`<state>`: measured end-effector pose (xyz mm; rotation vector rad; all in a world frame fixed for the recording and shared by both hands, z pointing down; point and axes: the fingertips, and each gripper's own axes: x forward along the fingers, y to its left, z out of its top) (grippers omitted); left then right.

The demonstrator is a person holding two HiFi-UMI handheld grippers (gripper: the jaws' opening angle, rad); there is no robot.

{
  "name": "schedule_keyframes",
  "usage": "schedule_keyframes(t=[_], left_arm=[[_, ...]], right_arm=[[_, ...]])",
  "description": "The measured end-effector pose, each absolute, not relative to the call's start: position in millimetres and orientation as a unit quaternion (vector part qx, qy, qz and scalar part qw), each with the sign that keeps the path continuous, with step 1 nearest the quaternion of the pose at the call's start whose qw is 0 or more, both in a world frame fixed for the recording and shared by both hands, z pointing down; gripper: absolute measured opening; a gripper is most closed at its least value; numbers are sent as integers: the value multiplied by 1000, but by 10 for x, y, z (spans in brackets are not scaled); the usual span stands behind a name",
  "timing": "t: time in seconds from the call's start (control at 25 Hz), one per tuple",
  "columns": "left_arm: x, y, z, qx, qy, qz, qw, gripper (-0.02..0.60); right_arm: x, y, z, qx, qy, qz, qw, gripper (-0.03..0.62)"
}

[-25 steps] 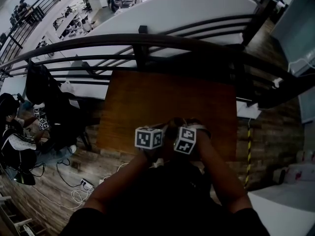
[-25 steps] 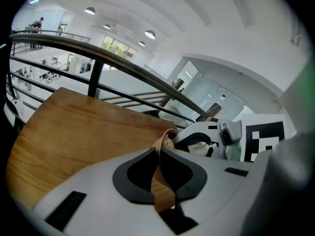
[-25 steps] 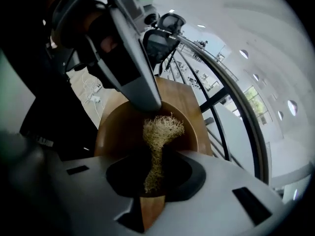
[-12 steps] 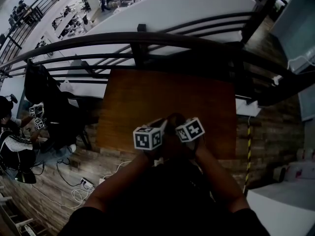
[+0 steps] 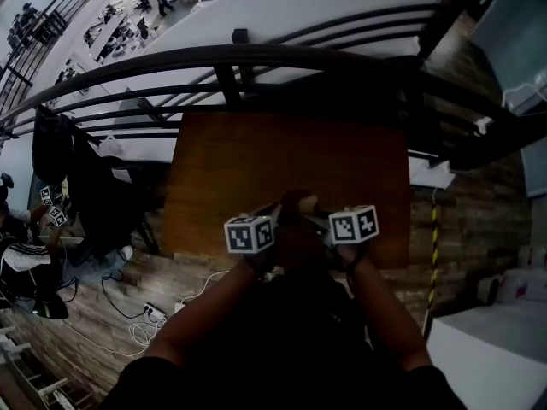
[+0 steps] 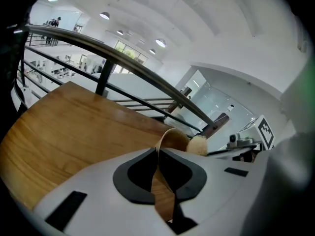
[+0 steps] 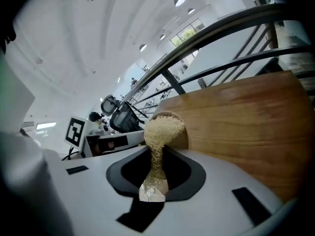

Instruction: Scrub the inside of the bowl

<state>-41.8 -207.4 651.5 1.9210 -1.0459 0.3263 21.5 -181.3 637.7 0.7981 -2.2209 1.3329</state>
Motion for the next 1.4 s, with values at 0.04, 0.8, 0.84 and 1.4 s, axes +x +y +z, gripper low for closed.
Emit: schedule_keyframes(t=[0.04,0.8,0.84,1.4], left_arm=[[-377,-2088,6563,775,-421,136,451,17],[237,-2485,7819,708,-437,261,489,9],[244,-2481,7882,703,-438,267,493,9],[312,-2550,8215,683,-443,275,511,14]], right_arm=[[301,-1835,6362,294,-801,479,206,70],[1206,-2020,6795,288,-806,469,215,71],[1219,-2022,6812,282,-809,467,219,71],[1395,-2128,6945,276,-818,448,234,72]])
